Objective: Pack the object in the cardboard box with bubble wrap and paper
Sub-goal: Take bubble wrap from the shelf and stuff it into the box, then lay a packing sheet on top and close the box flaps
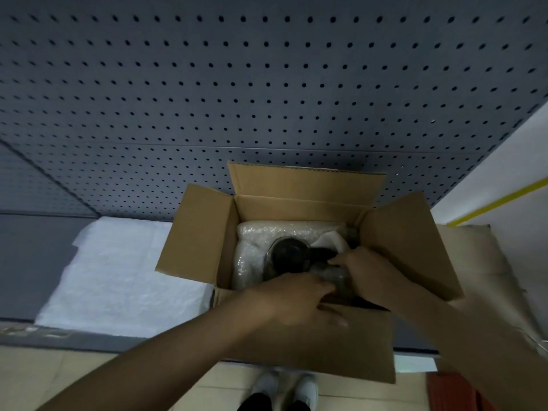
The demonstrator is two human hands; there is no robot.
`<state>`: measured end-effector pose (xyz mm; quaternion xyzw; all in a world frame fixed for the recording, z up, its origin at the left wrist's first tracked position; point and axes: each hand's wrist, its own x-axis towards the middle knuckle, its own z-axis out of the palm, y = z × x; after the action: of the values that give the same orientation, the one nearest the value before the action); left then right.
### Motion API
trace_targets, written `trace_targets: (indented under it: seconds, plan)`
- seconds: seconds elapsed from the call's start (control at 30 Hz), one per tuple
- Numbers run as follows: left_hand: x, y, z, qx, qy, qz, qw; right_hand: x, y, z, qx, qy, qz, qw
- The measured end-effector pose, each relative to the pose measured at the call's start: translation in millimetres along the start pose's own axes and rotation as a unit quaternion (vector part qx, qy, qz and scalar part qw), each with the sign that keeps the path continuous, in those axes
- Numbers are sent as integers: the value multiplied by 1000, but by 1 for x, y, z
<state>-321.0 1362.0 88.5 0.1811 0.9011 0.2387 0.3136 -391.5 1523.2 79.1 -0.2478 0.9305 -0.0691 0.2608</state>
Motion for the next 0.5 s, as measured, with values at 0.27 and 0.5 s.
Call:
trace_targets:
  seconds: [0.27, 0.5]
  plan:
    - [-94, -34, -47, -24, 177, 7, 984, -33, -37, -43, 18, 56, -18, 998]
    - [-201, -120, -83, -168, 286, 17, 943, -34, -107, -41, 74, 159, -5, 984]
